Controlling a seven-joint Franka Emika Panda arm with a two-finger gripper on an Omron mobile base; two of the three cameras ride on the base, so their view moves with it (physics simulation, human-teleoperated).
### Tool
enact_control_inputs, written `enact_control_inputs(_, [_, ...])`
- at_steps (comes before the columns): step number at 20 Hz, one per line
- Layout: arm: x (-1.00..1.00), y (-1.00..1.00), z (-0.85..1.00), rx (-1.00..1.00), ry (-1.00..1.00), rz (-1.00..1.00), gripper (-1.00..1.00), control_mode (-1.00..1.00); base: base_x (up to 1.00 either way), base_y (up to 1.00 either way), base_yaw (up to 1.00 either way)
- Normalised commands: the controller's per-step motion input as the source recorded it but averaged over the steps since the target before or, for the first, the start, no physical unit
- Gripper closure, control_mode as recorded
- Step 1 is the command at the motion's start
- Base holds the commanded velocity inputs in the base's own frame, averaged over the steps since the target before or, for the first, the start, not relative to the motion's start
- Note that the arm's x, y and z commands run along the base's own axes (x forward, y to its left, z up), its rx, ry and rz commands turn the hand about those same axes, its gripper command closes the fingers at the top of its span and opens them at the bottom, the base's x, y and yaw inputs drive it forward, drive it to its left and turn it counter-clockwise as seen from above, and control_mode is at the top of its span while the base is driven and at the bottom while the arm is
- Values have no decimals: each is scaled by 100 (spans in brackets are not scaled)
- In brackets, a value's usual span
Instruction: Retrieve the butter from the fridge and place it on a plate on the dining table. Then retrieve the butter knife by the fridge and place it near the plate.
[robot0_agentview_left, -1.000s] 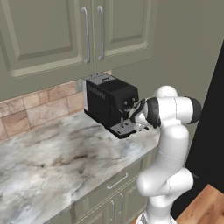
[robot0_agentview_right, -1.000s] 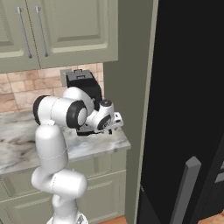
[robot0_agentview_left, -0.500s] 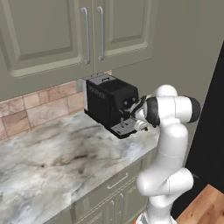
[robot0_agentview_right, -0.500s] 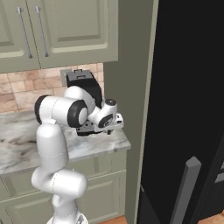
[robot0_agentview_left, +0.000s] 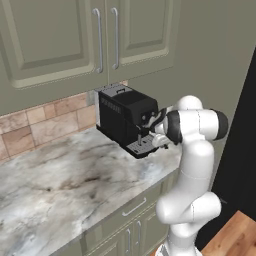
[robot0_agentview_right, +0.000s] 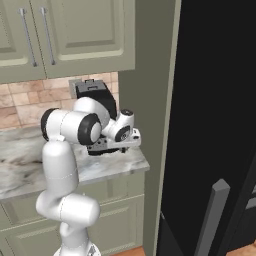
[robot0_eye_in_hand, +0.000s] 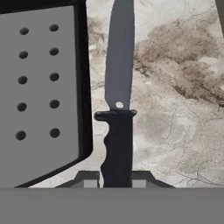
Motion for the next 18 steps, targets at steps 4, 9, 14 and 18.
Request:
enact_control_inputs(4, [-27,-9,0,0,2,-12,100,-100,0,0,0])
enact_control_inputs(9, [-72,-3,0,0,-4,-8,100,-100,0,0,0])
enact_control_inputs(14, [-83,0,19,-1,-13,-4,100,-100,0,0,0])
enact_control_inputs(18, [-84,2,59,-7,-9,-1,100,-100,0,0,0])
